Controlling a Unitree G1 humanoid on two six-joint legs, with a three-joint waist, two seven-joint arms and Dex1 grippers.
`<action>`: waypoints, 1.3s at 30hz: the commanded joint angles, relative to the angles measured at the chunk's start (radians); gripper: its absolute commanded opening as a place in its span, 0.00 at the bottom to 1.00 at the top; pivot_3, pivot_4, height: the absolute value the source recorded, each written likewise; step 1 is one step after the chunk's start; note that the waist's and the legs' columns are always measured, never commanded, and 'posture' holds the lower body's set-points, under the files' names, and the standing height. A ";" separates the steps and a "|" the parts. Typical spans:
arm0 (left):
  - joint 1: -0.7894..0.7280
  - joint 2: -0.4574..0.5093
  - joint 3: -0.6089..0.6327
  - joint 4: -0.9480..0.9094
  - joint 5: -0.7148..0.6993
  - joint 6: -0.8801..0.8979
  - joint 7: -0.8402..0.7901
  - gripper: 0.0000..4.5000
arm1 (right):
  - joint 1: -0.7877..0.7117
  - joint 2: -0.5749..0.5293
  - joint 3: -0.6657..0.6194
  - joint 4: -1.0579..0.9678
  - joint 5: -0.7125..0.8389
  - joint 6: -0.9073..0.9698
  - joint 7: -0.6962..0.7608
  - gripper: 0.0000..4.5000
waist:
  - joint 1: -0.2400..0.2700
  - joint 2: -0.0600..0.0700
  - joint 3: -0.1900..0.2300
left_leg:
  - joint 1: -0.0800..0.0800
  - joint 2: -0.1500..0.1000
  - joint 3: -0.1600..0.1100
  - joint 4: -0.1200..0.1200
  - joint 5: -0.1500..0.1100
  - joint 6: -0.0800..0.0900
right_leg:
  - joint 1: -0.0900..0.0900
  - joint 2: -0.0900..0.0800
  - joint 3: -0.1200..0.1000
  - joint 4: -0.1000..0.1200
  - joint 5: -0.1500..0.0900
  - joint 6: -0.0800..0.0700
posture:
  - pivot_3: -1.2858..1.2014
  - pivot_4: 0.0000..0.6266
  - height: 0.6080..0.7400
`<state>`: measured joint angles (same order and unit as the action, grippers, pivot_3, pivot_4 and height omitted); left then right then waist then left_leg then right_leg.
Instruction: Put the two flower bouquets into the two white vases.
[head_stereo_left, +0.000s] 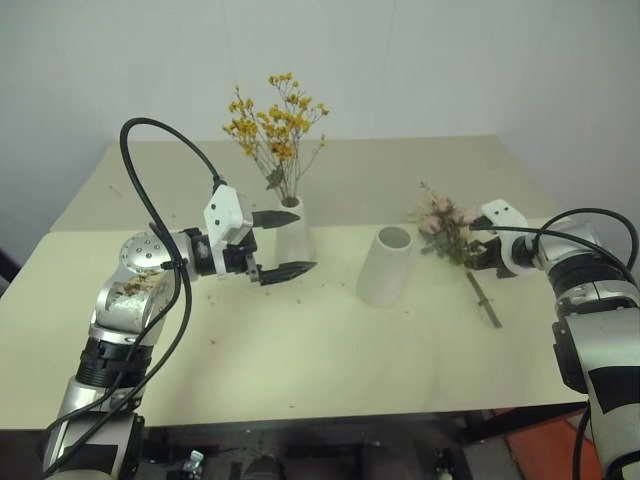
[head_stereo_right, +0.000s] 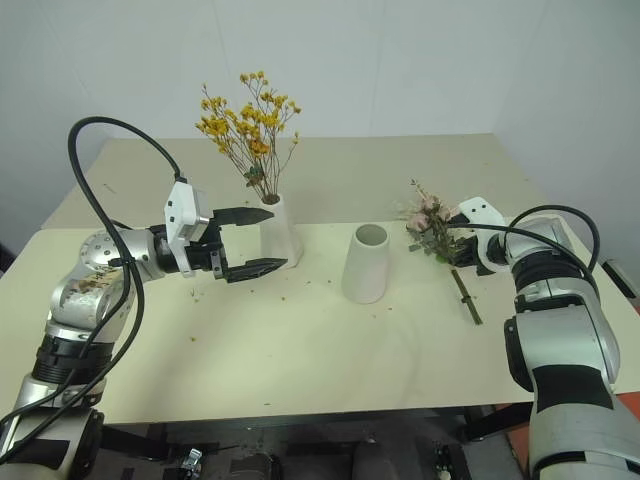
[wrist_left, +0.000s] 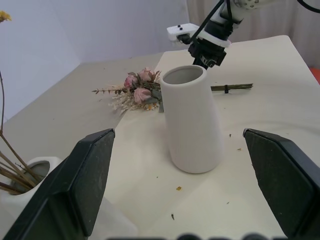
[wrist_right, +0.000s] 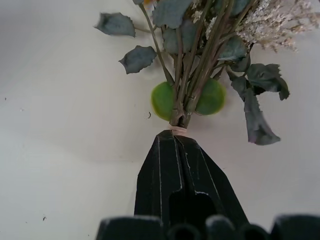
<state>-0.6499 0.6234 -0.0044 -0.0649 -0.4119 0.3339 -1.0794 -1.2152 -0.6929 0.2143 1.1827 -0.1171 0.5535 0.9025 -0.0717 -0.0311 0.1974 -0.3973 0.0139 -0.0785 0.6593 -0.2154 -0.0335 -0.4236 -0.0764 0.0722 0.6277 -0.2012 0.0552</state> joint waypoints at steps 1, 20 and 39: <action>-0.022 0.008 0.017 -0.013 -0.005 -0.020 0.001 1.00 | -0.022 -0.018 -0.019 0.005 -0.017 -0.015 -0.010 0.00 | 0.000 0.000 0.000 | 0.000 0.000 0.000 0.000 0.000 0.000 | 0.000 0.000 0.000 0.000 0.000 0.000 | 0.52 0.24 1.00; -0.028 -0.002 0.011 0.005 0.006 -0.036 -0.002 1.00 | -0.014 -0.042 -0.017 -0.053 -0.074 -0.054 -0.019 0.59 | -0.002 0.000 0.000 | 0.000 0.000 0.000 0.000 0.000 0.000 | 0.000 0.000 0.000 0.000 0.000 0.000 | 0.52 0.24 1.00; -0.016 0.002 0.007 -0.020 0.018 -0.021 0.010 1.00 | -0.008 0.033 -0.108 0.040 -0.019 -0.020 -0.088 0.71 | -0.001 0.000 0.000 | 0.000 0.000 0.000 0.000 0.000 0.000 | 0.000 0.000 0.000 0.000 0.000 0.000 | 0.52 0.24 1.00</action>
<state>-0.6575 0.6194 -0.0043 -0.0503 -0.3918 0.3248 -1.0777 -1.2109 -0.6519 0.1338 1.2267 -0.1445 0.5517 0.8374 -0.0726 -0.0309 0.1975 -0.3972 0.0139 -0.0785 0.6592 -0.2154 -0.0335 -0.4239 -0.0764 0.0722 0.6282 -0.2011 0.0551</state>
